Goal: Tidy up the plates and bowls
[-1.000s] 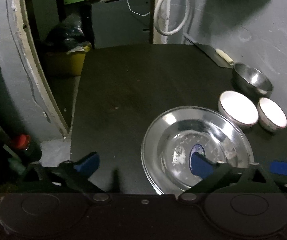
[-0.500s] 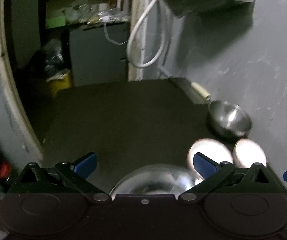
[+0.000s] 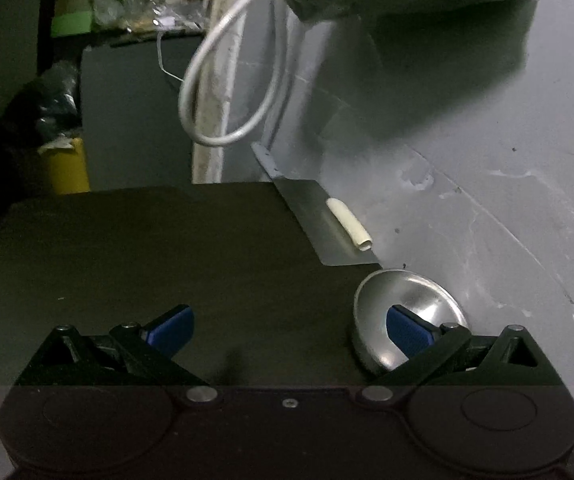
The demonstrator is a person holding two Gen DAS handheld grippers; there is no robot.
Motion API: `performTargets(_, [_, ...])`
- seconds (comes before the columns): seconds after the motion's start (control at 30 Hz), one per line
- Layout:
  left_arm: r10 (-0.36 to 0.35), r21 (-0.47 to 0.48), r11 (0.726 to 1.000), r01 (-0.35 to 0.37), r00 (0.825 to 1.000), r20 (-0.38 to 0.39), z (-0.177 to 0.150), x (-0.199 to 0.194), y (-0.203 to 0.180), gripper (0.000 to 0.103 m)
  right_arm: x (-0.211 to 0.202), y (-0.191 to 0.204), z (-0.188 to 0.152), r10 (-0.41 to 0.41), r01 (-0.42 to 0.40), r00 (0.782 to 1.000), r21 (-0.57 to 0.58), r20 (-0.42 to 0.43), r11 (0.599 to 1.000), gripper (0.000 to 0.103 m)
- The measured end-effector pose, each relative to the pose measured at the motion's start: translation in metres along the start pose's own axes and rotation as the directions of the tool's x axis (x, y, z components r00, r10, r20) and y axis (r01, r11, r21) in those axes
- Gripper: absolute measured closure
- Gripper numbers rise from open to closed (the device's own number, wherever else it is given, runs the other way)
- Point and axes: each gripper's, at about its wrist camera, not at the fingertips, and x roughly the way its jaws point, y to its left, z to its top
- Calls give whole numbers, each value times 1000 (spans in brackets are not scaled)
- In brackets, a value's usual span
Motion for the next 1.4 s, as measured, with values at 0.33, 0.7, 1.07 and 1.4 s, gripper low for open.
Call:
performTargets(0.33, [-30,77,996,36,996,-82,12,54,-30,4,45,-2,6,-93,94,995,64,-27,993,27])
performTargets(0.7, [-97,-12,995,96,977,-190,9,76,-28,62,61,-15,9,-128,132,990,71,-60,989,49])
performTargets(1.07, [-87,14,996,91,981,-173,4,62,-29,88,60,-22,11,-95,100,994,91,-60,991,69])
performTargets(1.4, [-69,33,997,70,997,-36,5,-10,-16,87,20,5,10,-3,2,1000,46,31,999,70])
